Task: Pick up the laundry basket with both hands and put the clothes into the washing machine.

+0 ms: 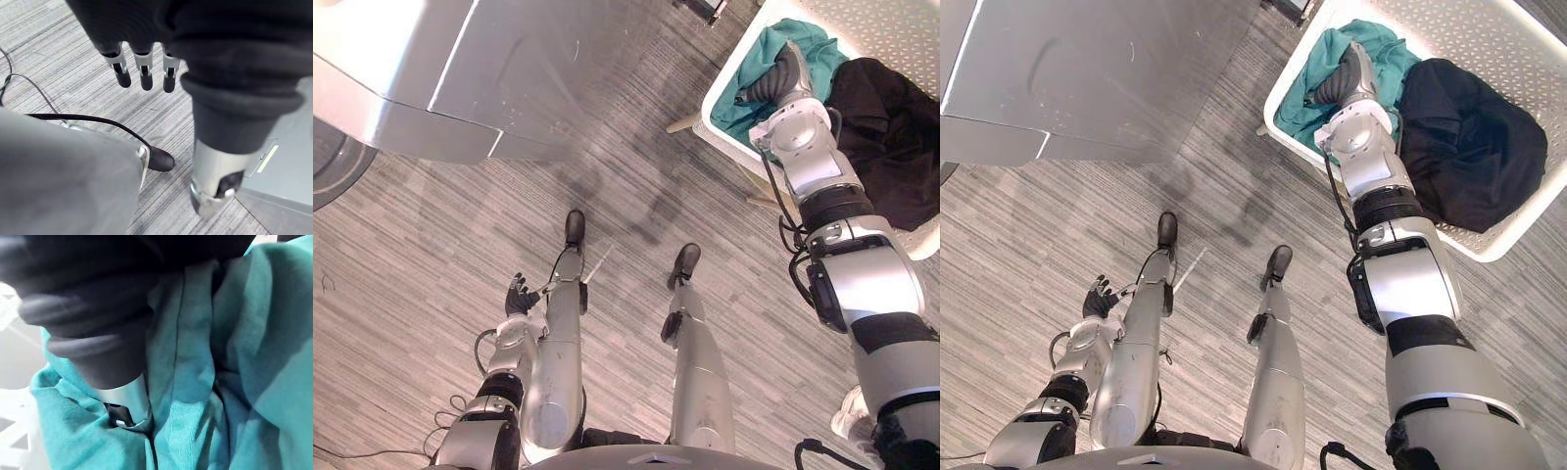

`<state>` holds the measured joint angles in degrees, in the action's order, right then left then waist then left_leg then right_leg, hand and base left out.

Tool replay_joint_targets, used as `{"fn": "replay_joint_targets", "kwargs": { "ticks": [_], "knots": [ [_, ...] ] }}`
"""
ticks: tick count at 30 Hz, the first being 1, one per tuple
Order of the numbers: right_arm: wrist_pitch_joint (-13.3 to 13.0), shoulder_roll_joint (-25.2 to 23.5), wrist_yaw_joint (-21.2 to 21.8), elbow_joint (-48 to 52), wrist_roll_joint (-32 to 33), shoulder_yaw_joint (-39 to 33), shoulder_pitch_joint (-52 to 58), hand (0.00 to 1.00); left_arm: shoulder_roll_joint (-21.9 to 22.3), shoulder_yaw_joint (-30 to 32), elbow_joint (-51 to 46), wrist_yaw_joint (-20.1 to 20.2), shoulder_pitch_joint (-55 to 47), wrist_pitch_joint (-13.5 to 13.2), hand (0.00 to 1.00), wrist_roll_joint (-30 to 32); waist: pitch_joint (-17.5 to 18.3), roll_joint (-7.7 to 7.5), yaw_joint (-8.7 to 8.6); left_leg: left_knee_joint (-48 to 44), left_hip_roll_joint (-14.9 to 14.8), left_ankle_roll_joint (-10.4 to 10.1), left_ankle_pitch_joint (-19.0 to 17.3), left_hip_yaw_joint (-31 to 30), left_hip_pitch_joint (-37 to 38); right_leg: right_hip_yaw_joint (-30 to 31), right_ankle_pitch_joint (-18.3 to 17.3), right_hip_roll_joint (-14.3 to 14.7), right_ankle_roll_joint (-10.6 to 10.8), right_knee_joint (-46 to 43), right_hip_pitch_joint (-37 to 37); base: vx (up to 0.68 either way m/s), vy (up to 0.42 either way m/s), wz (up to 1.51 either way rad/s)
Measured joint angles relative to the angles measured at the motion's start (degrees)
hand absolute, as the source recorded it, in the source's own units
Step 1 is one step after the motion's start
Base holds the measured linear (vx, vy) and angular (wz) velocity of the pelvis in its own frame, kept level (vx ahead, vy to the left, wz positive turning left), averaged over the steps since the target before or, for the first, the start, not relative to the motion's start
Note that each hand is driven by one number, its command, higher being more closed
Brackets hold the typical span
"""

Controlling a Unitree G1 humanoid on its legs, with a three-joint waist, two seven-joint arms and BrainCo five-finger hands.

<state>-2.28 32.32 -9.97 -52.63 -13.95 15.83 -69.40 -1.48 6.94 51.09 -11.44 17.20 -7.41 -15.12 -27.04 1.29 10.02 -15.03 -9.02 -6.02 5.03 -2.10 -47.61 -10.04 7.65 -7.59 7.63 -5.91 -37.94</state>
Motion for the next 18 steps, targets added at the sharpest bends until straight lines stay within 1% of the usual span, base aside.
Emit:
{"fn": "replay_joint_targets", "kwargs": {
  "ticks": [3, 5, 7, 10, 14, 16, 18],
  "knots": [
    [-0.07, -0.30, 0.04, 0.79, 0.04, -0.22, 0.88, 1.00, 0.07, 0.32, -0.06, -0.47, 0.00, 0.04, 0.00, -0.72, 0.03, -0.06, -0.31, -0.16, -0.22, 0.00, -0.03, 0.01, -0.04, 0.00, 0.00, 0.23, -0.01, -0.10, 0.00, 0.00, -0.006, -0.01],
    [0.12, -0.51, 0.09, 1.67, 0.30, -0.35, 1.61, 1.00, 0.07, 0.57, -0.05, -0.66, -0.01, 0.01, 0.00, -4.00, 0.06, -0.11, -0.35, -0.80, -0.45, 0.05, -0.27, 0.28, -0.04, 0.15, 0.00, 0.36, -0.02, -0.26, 0.08, 0.01, -0.015, -0.06],
    [0.30, -1.65, 0.34, 2.07, 1.04, -1.14, 2.56, 1.00, 0.04, 0.98, -0.12, -0.73, -0.05, -0.20, 0.00, -8.70, 0.19, -0.34, -0.59, -1.80, -0.79, 0.07, -0.72, 0.51, -0.02, 0.36, 0.05, 0.60, -0.07, -0.49, 0.30, 0.01, -0.010, -0.09],
    [0.76, -3.39, 0.86, 2.14, 2.56, -3.96, 4.36, 1.00, 0.14, 1.06, -0.50, -0.86, -0.06, -0.48, 0.00, -10.97, 0.26, -0.48, -0.88, -2.50, -1.06, 0.02, -1.07, 0.66, 0.83, 0.52, 0.11, 0.81, -0.16, -0.55, 1.35, 0.00, -0.008, -0.07],
    [2.10, -6.28, -0.94, 2.40, 8.17, -11.61, 9.07, 1.00, 0.80, 0.81, -0.69, -0.90, -0.07, -0.62, 0.00, -12.38, 0.56, -1.02, -1.37, -1.71, -1.11, 0.08, -1.16, 1.43, 4.33, 0.79, -0.13, 0.63, -0.48, -0.76, 4.01, -0.01, -0.006, -0.05],
    [2.44, -7.25, -1.81, 4.52, 11.11, -15.05, 11.80, 1.00, 0.98, 0.81, -0.69, -0.89, -0.55, -0.66, 0.00, -12.97, 1.32, -1.77, -1.48, -0.90, -1.02, 0.17, -1.09, 2.10, 5.54, 1.31, -0.36, 0.45, -0.79, -0.87, 4.36, -0.02, -0.005, -0.06],
    [2.03, -8.11, -3.58, 10.13, 17.35, -19.10, 16.48, 1.00, 1.03, 0.80, -0.43, -0.84, -1.28, -0.60, 0.00, -14.67, 1.44, -2.01, -2.27, 1.15, -0.54, 0.05, -0.07, 2.44, 8.24, 1.33, -0.25, -0.08, -0.58, -0.68, 6.23, 0.00, -0.011, 0.03]
  ]
}}
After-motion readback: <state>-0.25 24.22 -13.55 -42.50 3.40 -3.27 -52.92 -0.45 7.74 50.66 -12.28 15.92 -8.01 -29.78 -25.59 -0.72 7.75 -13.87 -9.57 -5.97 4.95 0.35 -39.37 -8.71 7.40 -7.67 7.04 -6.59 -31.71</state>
